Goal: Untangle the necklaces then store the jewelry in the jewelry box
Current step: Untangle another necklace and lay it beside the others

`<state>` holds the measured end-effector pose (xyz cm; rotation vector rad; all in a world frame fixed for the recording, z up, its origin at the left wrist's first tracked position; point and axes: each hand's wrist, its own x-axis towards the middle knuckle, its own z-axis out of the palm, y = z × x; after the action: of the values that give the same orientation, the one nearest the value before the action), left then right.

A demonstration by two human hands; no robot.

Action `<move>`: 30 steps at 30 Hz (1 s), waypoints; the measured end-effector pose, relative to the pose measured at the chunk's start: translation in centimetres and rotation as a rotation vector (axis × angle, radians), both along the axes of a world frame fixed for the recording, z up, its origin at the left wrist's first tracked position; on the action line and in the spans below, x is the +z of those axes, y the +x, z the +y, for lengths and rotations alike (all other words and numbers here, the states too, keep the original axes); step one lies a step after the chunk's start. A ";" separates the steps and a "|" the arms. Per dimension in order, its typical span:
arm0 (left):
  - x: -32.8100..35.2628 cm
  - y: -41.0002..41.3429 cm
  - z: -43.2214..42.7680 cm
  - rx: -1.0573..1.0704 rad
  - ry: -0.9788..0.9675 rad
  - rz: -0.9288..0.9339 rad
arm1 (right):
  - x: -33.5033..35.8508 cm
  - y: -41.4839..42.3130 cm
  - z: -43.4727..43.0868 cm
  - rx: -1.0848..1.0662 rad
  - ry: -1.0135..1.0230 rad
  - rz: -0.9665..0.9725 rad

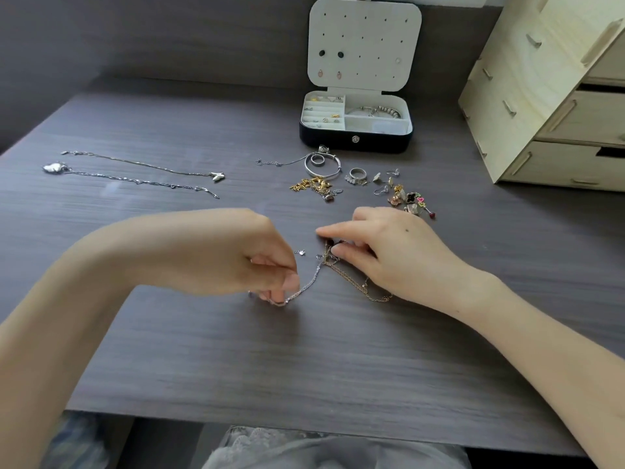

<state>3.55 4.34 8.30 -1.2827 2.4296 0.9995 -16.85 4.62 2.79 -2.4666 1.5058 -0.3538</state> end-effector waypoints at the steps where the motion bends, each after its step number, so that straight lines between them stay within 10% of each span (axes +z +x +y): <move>1: 0.1 0.1 -0.1 0.010 -0.036 -0.007 | 0.0 -0.1 0.0 -0.001 0.003 -0.025; 9: -1.5 -2.5 -1.9 0.132 -0.301 0.022 | 0.0 -0.3 0.0 0.014 0.048 -0.119; 22: -3.8 -3.0 -2.4 0.190 -0.145 0.261 | 1.8 -2.1 0.8 0.018 0.237 -0.501; 30: -4.6 -3.8 -1.7 0.221 -0.335 0.239 | 1.8 -1.8 1.8 0.131 0.257 -0.411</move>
<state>-0.29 2.68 3.72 -1.6569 2.7740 0.8645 -18.61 6.45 4.64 -2.1169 1.1375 -0.5633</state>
